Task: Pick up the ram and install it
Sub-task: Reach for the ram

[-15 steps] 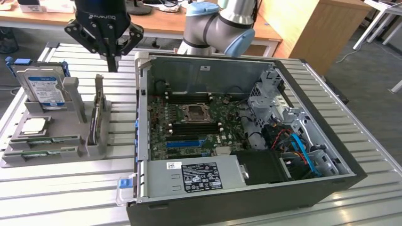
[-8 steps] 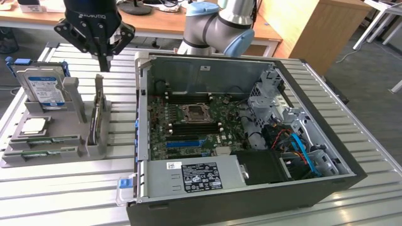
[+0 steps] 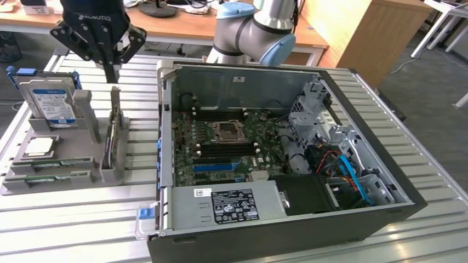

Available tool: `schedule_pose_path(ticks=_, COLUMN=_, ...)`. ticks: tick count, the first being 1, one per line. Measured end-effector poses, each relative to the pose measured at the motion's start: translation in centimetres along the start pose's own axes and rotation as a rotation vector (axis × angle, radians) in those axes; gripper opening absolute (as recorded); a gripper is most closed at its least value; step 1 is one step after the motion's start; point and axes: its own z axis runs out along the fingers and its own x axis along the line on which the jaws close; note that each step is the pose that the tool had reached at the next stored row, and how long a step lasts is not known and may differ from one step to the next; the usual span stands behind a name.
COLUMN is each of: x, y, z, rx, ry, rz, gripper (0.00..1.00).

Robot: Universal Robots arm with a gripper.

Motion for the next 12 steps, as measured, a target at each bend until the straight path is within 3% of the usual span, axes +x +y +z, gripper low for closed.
schedule_pose_path(ticks=12, x=2.8, y=-0.12, z=0.01, rx=0.0, ry=0.0006, rz=0.0, gripper=0.11)
